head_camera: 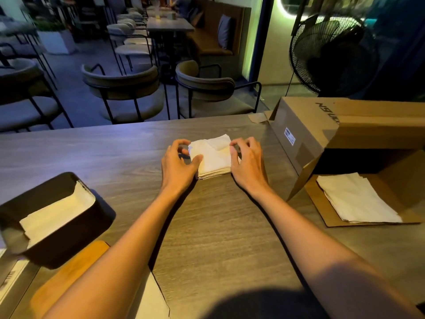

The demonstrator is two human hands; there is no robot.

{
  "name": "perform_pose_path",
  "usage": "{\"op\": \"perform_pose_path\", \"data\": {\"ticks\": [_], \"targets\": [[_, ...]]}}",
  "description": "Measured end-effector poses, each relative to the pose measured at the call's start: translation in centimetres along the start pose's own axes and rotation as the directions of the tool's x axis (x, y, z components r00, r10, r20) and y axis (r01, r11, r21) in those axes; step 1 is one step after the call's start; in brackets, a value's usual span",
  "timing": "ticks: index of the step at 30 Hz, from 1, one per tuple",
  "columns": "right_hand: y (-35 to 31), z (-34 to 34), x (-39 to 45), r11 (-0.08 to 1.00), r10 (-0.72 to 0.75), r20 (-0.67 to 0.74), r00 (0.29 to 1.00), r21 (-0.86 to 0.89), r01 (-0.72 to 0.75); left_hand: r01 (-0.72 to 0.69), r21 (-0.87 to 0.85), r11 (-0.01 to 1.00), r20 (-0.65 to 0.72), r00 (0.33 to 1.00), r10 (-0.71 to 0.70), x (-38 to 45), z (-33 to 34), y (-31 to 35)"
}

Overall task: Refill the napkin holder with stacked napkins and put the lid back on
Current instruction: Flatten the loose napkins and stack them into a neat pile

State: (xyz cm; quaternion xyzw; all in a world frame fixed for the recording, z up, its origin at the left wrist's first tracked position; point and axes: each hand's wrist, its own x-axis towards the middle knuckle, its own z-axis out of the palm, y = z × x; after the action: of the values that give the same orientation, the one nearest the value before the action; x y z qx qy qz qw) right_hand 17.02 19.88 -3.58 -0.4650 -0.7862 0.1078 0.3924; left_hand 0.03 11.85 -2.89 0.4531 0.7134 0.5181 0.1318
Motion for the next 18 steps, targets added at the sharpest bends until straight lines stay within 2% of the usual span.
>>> {"op": "perform_pose_path", "data": {"ticks": [3,7,10,15,18], "targets": [[-0.51,0.34,-0.36,0.974,-0.199,0.024,0.980,-0.102,0.201,-0.076,0.100,0.992,0.090,0.994,0.067,-0.05,0.42,-0.39],[-0.60,0.34,-0.39,0.956,-0.270,0.103,0.957,-0.088,0.280,-0.129,0.266,0.955,0.138,0.986,0.095,0.00,0.89,-0.86],[-0.20,0.63,-0.23,0.960,-0.222,0.188,0.957,-0.129,0.248,-0.140,0.317,0.938,0.149,0.984,0.096,-0.04,0.87,-0.84],[0.02,0.98,0.24,0.967,-0.033,0.313,0.949,-0.229,0.110,-0.157,0.340,0.927,0.168,0.980,0.105,0.10,0.82,-1.01],[-0.02,0.99,0.40,0.969,0.030,0.348,0.937,-0.241,0.058,-0.166,0.363,0.917,0.176,0.979,0.107,0.08,0.84,-0.92]]}}
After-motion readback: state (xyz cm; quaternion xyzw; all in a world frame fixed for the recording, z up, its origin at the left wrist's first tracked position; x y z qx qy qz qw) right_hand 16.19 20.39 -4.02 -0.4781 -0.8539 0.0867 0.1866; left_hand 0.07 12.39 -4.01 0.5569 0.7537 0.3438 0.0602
